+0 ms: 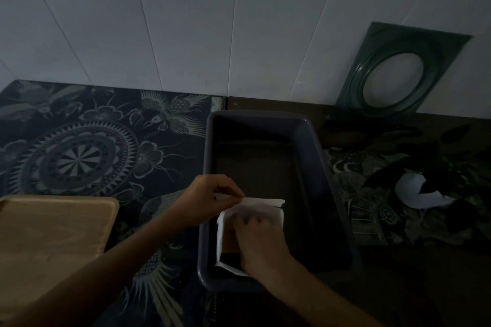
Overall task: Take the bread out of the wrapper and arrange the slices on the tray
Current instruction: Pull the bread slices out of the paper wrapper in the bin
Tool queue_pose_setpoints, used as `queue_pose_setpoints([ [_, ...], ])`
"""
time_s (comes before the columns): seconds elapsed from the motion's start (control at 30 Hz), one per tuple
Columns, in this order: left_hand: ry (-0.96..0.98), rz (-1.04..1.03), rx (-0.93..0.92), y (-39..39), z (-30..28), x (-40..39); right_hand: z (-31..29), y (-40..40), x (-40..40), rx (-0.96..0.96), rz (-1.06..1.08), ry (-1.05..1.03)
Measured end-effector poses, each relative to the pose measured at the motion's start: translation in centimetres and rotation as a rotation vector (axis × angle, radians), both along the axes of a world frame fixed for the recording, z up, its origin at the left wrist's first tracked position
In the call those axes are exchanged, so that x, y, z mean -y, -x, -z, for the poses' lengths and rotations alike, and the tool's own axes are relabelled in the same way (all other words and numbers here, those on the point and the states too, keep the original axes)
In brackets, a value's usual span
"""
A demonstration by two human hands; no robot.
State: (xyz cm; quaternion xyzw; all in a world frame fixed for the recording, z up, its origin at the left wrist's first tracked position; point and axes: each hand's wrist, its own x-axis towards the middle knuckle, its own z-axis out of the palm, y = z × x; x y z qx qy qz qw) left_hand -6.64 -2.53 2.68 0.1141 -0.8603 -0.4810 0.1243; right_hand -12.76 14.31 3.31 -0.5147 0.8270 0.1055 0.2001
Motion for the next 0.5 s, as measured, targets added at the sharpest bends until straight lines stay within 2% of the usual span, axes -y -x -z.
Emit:
queue_pose_setpoints([
  [0.33, -0.046, 0.002, 0.002, -0.3, 0.3, 0.3, -5.6, -0.6, -2.0, 0.016, 0.019, 0.275],
  [0.5, -0.098, 0.021, 0.027, -0.5, 0.6, 0.6, -8.4, 0.1, -2.5, 0.044, 0.033, 0.319],
])
